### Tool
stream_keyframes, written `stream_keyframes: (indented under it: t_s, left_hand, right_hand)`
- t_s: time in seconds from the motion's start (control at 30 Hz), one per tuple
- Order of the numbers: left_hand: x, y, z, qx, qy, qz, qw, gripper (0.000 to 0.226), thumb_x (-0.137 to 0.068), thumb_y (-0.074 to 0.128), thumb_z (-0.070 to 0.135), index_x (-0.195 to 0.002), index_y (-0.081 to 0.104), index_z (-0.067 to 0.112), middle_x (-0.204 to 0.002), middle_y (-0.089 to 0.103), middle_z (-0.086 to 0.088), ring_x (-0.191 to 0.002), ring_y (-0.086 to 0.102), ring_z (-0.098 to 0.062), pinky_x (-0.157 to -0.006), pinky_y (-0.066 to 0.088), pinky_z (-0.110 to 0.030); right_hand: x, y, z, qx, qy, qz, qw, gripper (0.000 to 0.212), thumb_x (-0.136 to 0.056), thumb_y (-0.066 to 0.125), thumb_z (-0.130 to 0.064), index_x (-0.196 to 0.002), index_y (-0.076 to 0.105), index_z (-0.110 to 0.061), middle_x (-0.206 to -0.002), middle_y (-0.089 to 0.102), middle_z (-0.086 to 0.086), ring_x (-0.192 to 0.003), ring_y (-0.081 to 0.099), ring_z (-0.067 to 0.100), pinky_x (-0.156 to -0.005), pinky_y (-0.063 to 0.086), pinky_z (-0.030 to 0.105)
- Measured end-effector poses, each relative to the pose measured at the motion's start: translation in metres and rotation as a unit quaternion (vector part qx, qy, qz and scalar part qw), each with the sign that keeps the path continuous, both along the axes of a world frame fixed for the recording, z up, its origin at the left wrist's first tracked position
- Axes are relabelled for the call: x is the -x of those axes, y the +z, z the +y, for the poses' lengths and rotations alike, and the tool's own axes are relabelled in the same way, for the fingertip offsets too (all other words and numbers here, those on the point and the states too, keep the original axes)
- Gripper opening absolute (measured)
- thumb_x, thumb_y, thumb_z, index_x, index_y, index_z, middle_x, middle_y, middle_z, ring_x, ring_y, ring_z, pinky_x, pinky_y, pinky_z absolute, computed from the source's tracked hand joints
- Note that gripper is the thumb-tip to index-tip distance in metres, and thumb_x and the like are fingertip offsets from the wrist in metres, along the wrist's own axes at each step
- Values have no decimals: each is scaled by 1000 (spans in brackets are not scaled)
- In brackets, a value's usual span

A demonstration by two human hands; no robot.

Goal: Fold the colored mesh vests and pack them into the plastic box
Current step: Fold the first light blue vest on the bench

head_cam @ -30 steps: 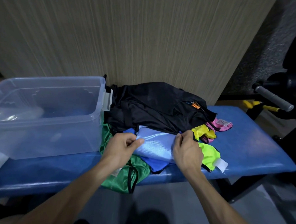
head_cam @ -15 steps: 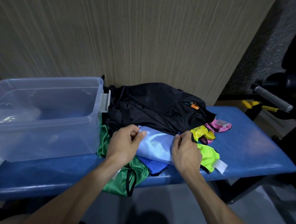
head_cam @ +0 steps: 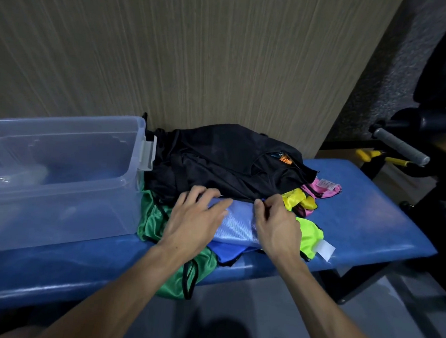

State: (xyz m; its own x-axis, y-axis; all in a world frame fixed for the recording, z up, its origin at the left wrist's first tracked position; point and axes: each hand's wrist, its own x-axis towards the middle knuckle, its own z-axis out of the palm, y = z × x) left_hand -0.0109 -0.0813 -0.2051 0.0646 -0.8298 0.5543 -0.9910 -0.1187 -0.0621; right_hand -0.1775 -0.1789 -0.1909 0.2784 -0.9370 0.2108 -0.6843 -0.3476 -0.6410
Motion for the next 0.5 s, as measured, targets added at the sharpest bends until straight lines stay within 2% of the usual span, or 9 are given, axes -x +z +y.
stream_keyframes:
  t_s: [0.1,0.17,0.23,0.3,0.33,0.4,0.5]
  left_hand:
    - [-4,-5,-1,4,7,26,1000,39,-98,52,37,-133,66,27,-128,61,4,-113,52,-25,-83,48,-41]
    - [-3,-4,-1,4,6,62,998,39,-99,51,38,-133,66,27,-128,61,5,-114,51,-24,-83,50,-42]
    - [-2,-5,0,2,5,83,997,39,-100,48,39,-133,66,27,-128,60,6,-115,51,-24,-82,50,-43]
    - [-2,-6,1,5,4,94,996,41,-102,44,41,-134,66,28,-129,60,6,-116,50,-24,-84,50,-42]
    - [-3,-7,2,2,3,101,995,41,-102,42,42,-135,65,29,-129,59,7,-118,49,-23,-86,50,-42]
    - [-5,-7,3,-1,-3,115,993,42,-104,41,43,-136,64,29,-131,58,8,-119,48,-22,-89,50,-42]
    - [-8,-8,4,0,-16,123,992,41,-104,42,42,-137,63,29,-131,57,7,-120,47,-22,-89,50,-43]
  right_hand:
    - [9,6,-5,-39,5,10,999,37,-99,54,-50,-92,56,-15,-82,66,7,-85,61,36,-67,37,36]
    - [15,10,-9,-83,14,20,996,47,-95,57,-55,-81,59,-10,-73,65,6,-83,64,35,-66,45,38]
    - [19,14,-11,-170,33,-23,985,57,-90,66,-57,-69,53,-6,-59,56,3,-66,62,30,-64,53,41]
    - [21,19,-10,-247,51,-77,965,57,-84,75,-54,-65,50,-6,-56,45,3,-55,47,23,-58,44,38]
    - [22,20,-9,-271,52,-103,956,57,-82,79,-51,-67,54,-2,-58,44,4,-57,44,21,-58,39,35]
    - [21,21,-6,-302,37,-165,938,52,-81,83,-43,-86,68,7,-63,50,4,-59,46,18,-55,37,27]
    - [18,21,-1,-334,10,-234,913,40,-82,85,-31,-97,73,4,-60,56,-3,-50,49,8,-40,34,14]
